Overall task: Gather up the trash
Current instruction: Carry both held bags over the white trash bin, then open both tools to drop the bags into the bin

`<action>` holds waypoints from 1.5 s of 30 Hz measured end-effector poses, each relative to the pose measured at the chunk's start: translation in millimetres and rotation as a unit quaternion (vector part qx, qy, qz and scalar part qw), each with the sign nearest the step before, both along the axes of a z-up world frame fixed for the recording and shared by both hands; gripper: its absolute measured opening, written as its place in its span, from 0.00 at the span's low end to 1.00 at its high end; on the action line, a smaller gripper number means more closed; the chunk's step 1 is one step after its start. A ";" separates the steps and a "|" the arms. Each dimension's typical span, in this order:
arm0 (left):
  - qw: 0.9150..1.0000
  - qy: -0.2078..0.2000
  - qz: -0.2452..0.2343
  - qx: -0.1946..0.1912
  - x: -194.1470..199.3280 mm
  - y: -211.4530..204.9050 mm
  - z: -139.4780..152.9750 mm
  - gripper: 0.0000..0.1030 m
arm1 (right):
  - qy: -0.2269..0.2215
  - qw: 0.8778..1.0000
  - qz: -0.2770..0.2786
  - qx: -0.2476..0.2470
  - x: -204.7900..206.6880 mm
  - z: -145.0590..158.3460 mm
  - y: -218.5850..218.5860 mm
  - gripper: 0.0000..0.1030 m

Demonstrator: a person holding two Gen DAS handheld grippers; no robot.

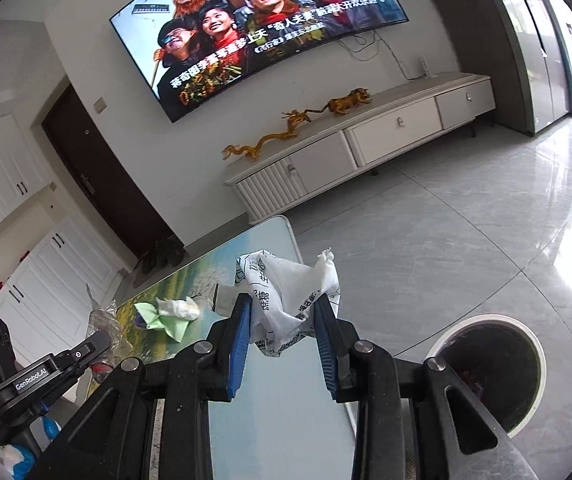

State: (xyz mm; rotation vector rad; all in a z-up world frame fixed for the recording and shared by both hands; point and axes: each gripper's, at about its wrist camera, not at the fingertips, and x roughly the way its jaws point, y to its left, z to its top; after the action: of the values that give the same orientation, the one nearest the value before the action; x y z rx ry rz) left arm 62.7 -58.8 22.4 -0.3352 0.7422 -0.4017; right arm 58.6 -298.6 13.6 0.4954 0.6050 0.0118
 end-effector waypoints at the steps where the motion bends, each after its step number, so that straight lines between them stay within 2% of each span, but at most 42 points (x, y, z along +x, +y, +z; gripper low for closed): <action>1: 1.000 0.003 -0.011 0.005 -0.1 -12.1 -1.4 0.09 | 0.002 1.000 -0.007 -0.001 -2.2 -2.2 -6.3 0.29; 5: 0.998 0.017 -0.061 0.025 1.2 -64.3 -10.3 0.09 | 0.019 0.999 -0.047 -0.007 -9.6 -17.1 -39.0 0.29; 10: 0.990 0.032 -0.124 0.063 3.0 -133.3 -28.6 0.09 | 0.051 0.995 -0.089 0.000 -13.9 -45.3 -77.1 0.29; 18: 0.970 0.061 -0.210 0.106 8.5 -229.8 -62.3 0.09 | 0.120 0.980 -0.153 0.031 -28.1 -107.5 -135.1 0.29; 24: 0.954 0.083 -0.262 0.120 8.9 -287.4 -90.0 0.11 | 0.154 0.969 -0.187 0.052 -33.7 -138.9 -163.5 0.38; 25: 0.951 0.087 -0.271 0.121 9.2 -294.3 -93.1 0.13 | 0.158 0.967 -0.192 0.054 -35.1 -142.5 -167.3 0.41; 27: 0.947 0.094 -0.282 0.119 10.2 -307.0 -98.1 0.27 | 0.165 0.963 -0.206 0.059 -38.6 -147.8 -174.2 0.48; 28: 0.947 0.095 -0.285 0.116 11.7 -310.1 -98.5 0.42 | 0.167 0.961 -0.212 0.061 -40.9 -149.9 -177.2 0.51; 29: 0.947 0.094 -0.286 0.112 11.1 -312.6 -98.9 0.50 | 0.169 0.959 -0.217 0.062 -42.9 -150.9 -179.8 0.51; 32: 0.947 0.090 -0.288 0.111 10.1 -309.3 -95.2 0.50 | 0.169 0.957 -0.225 0.064 -46.5 -149.1 -184.2 0.51; 35: 0.950 0.076 -0.280 0.115 13.2 -296.2 -86.4 0.50 | 0.161 0.958 -0.228 0.063 -48.3 -142.1 -185.0 0.51; 45: 0.970 0.030 -0.213 0.112 9.3 -214.8 -43.5 0.50 | 0.119 0.972 -0.199 0.037 -39.3 -95.4 -149.2 0.51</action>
State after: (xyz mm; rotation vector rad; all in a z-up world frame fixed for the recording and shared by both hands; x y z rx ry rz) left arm 72.0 -273.6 -21.1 0.0289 0.9115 -0.7081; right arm 19.3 -447.8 -81.7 0.6896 0.7325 -0.4123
